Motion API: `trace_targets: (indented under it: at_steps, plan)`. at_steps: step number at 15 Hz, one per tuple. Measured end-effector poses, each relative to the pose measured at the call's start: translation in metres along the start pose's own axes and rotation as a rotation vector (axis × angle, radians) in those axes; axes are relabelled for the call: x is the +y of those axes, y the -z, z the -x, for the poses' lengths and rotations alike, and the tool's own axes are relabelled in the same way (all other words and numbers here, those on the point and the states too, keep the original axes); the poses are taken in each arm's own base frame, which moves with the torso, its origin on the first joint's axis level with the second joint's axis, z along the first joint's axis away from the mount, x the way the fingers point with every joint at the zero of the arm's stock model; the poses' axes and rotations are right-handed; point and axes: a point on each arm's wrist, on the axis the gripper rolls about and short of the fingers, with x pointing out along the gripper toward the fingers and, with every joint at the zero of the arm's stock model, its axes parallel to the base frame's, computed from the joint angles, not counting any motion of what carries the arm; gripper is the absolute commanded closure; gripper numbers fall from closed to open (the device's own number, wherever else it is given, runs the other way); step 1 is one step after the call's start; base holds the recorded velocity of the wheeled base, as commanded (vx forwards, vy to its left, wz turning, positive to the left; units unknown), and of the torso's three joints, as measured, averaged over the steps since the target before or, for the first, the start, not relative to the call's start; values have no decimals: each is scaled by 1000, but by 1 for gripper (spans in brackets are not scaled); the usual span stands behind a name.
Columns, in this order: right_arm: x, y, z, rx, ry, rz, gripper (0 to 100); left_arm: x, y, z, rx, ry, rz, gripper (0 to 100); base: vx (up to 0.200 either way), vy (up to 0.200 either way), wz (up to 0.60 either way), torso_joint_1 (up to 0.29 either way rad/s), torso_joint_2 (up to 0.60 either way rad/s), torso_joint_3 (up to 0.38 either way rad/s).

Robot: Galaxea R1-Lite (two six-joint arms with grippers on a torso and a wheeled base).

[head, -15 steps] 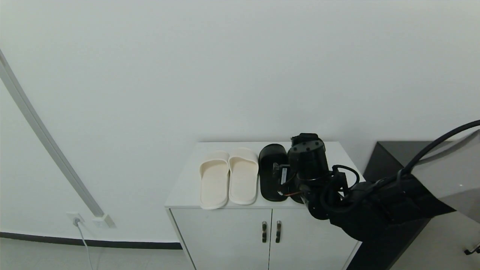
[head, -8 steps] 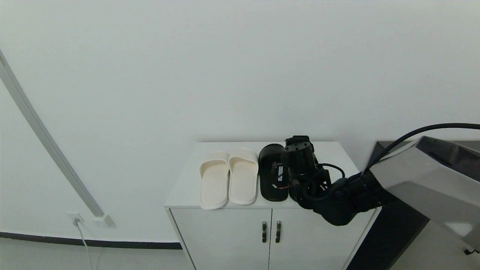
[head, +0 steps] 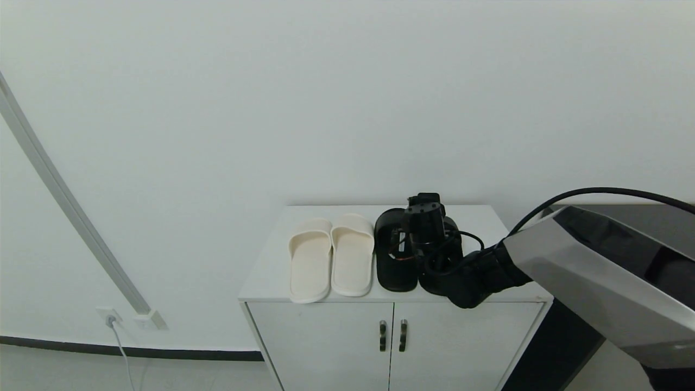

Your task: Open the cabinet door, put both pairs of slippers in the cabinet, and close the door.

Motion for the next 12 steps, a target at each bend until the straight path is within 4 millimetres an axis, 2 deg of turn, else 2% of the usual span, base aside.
trace_targets:
  at_steps: [5, 6, 12]
  plan:
    - [1, 2, -19, -22, 19, 1, 0, 0, 0, 0, -1, 0, 0, 100, 0, 0, 0, 0, 0, 0]
    - [0, 4, -21, -21, 23, 3, 100, 0, 0, 0, 0, 0, 0, 100, 0, 0, 0, 0, 0, 0]
    - [-5, 5, -25, -21, 50, -1, 100, 0, 0, 0, 0, 0, 0, 100, 0, 0, 0, 0, 0, 0]
